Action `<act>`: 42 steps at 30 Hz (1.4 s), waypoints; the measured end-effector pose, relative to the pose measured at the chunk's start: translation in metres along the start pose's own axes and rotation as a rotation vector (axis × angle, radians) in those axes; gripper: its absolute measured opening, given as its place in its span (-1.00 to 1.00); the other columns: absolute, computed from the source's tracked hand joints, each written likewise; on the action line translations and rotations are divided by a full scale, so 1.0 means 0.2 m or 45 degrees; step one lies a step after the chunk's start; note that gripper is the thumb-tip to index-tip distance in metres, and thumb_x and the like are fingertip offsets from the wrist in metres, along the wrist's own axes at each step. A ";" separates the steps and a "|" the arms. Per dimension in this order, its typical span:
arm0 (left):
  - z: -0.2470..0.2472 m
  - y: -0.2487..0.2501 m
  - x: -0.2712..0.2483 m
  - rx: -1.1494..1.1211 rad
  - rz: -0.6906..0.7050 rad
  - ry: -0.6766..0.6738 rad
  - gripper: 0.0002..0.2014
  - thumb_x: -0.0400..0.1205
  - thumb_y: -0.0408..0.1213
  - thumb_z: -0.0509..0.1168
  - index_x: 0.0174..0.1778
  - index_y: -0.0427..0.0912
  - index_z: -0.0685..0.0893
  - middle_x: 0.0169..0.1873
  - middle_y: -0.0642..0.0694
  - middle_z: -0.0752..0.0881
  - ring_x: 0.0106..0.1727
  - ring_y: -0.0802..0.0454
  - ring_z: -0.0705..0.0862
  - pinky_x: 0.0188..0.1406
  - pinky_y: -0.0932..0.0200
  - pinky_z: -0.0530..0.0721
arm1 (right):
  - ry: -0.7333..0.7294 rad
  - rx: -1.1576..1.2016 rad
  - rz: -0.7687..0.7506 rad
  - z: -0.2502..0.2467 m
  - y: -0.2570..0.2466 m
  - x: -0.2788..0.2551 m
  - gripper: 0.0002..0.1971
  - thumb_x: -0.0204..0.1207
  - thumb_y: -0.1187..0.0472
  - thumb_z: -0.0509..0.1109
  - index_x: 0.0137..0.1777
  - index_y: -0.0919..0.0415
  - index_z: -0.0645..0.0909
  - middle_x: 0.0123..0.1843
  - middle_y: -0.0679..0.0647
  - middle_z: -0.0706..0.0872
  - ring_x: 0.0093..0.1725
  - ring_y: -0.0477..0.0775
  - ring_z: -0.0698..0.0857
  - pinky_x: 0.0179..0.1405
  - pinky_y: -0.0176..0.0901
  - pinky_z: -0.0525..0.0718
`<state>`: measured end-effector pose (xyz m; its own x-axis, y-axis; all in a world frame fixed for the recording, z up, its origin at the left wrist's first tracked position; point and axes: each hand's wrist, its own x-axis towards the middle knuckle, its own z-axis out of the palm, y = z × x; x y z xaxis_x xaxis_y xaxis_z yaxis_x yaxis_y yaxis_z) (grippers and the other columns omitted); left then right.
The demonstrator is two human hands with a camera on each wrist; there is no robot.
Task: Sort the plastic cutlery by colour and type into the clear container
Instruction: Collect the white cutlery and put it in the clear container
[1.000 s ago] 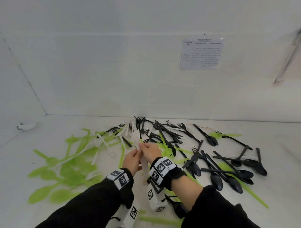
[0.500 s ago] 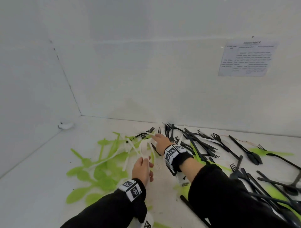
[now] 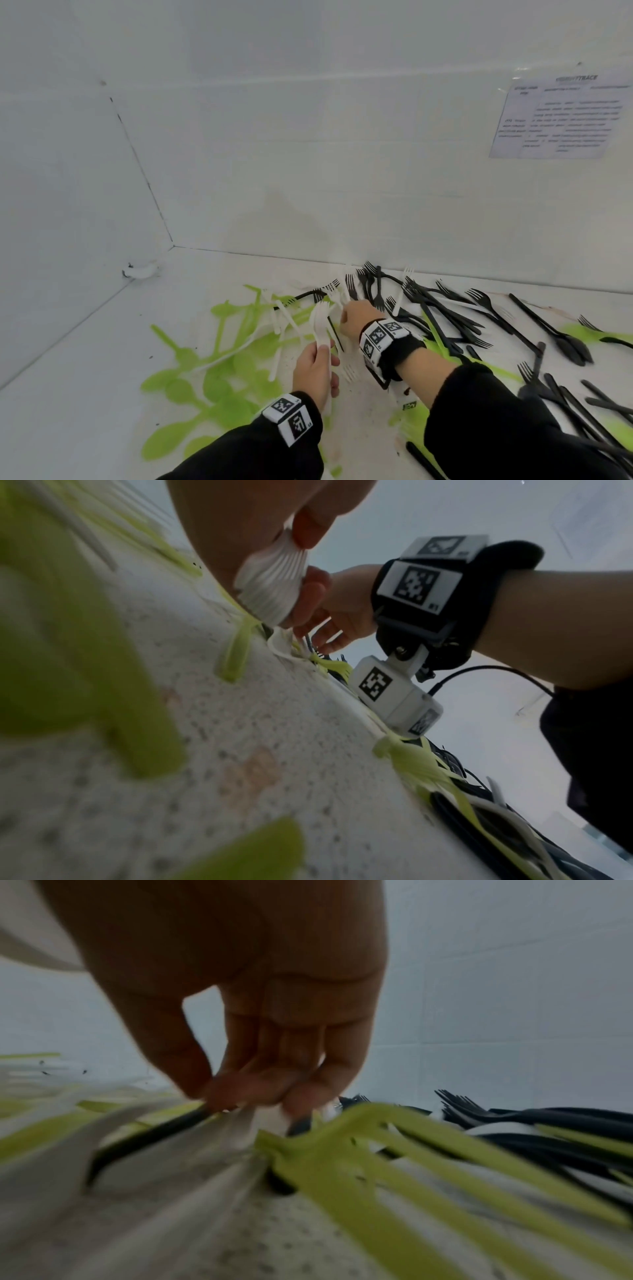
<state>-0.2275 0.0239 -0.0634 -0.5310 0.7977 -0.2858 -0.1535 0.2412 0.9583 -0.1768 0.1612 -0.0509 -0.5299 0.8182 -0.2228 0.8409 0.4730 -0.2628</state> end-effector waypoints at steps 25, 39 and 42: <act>0.07 -0.04 0.01 -0.022 -0.016 -0.079 -0.77 0.73 -0.34 0.03 -0.07 -0.17 0.61 -0.31 -0.13 0.53 -0.62 0.05 0.40 -0.65 0.24 0.37 | 0.009 0.370 0.253 -0.03 0.17 0.02 -0.45 0.50 0.15 0.42 0.42 0.28 0.32 0.34 0.26 0.54 0.29 0.22 0.59 0.12 -0.13 0.57; 0.07 -0.05 -0.05 -0.075 -0.018 -0.065 -0.77 0.72 -0.34 0.03 -0.07 -0.14 0.60 -0.33 -0.12 0.53 -0.60 0.05 0.39 -0.64 0.23 0.37 | 0.220 0.432 0.416 -0.17 0.38 -0.12 -0.71 0.60 0.10 0.26 0.03 0.31 0.70 0.07 0.21 0.75 0.12 0.22 0.69 0.05 -0.17 0.58; 0.08 -0.05 -0.09 -0.075 -0.022 -0.070 -0.78 0.72 -0.35 0.03 -0.06 -0.16 0.59 -0.31 -0.13 0.52 -0.60 0.05 0.39 -0.64 0.22 0.38 | 0.238 0.312 0.493 -0.17 0.45 -0.17 -0.65 0.57 0.06 0.30 0.20 0.31 0.60 0.21 0.22 0.67 0.25 0.24 0.62 0.19 -0.07 0.56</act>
<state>-0.2027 0.0165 -0.0689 -0.4815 0.8232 -0.3007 -0.2119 0.2236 0.9514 -0.0797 0.1869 -0.0341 -0.1362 0.9739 -0.1817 0.9097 0.0504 -0.4121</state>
